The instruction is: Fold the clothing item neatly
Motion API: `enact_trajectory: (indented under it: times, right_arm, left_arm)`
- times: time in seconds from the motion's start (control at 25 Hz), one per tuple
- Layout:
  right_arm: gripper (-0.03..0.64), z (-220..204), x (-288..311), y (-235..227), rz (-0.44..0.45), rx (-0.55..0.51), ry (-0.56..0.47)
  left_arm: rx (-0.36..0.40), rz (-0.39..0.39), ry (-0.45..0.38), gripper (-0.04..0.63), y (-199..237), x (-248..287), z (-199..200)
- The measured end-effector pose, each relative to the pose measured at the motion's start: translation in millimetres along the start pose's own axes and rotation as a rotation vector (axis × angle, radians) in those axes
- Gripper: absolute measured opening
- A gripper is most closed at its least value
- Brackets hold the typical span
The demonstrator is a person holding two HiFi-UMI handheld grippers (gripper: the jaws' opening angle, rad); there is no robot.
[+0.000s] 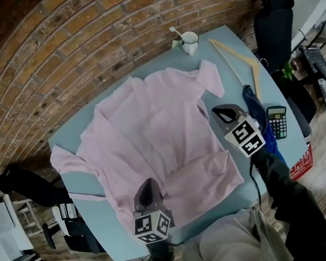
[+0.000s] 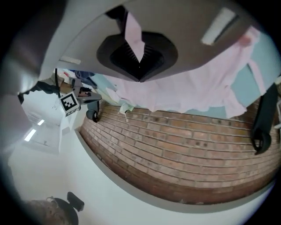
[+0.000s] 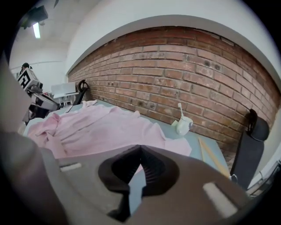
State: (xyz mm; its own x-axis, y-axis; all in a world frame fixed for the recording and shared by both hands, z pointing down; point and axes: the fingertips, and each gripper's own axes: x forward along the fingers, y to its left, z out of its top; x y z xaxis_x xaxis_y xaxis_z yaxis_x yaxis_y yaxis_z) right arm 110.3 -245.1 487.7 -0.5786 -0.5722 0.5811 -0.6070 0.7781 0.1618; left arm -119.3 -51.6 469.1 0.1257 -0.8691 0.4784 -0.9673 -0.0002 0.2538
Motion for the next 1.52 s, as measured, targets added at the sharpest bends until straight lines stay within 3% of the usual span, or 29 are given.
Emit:
enact_trajectory:
  times: [0.12,0.2,0.32,0.44,0.56,0.68,0.84,0.96,1.0,1.08,1.16,1.32,1.52]
  right_arm:
    - [0.007,7,20,-29,-0.044,-0.045,0.018]
    - [0.111,1,39,-48,-0.067,-0.090,0.074]
    - [0.147,-25,68,-69,-0.070,-0.204,0.223]
    - [0.149,-55,94,-83,-0.036,-0.301,0.351]
    - [0.149,-77,112,-85,0.023,-0.326,0.438]
    - [0.146,-79,118,-87,0.040,-0.298,0.486]
    - [0.060,-81,120,-79,0.126,-0.239,0.545]
    - [0.050,-80,121,-82,0.155,-0.262,0.547]
    - [0.018,-82,120,-85,0.142,-0.305,0.559]
    - [0.017,-87,113,-87,0.102,-0.408,0.582]
    - [0.015,-82,104,-86,0.059,-0.445,0.557]
    - [0.015,-53,79,-85,-0.022,-0.414,0.447]
    - [0.015,2,47,-71,-0.021,-0.350,0.321]
  left_arm:
    - [0.018,-0.089,-0.007,0.008,-38,74,22]
    - [0.004,-0.139,0.004,0.008,-58,110,29]
    - [-0.005,-0.186,0.035,0.008,-75,145,28]
    - [0.004,-0.198,0.062,0.008,-81,165,21]
    - [-0.012,-0.194,0.084,0.008,-81,173,13]
    - [-0.048,-0.194,0.106,0.008,-77,176,4]
    - [-0.085,-0.191,0.125,0.008,-72,173,-5]
    - [-0.101,-0.188,0.125,0.008,-70,166,-5]
    - [-0.104,-0.191,0.128,0.008,-71,164,-6]
    - [-0.102,-0.196,0.131,0.008,-71,160,-7]
    - [-0.101,-0.196,0.128,0.008,-69,156,-7]
    - [-0.109,-0.209,0.130,0.008,-65,146,-8]
    - [-0.138,-0.216,0.128,0.008,-60,133,-13]
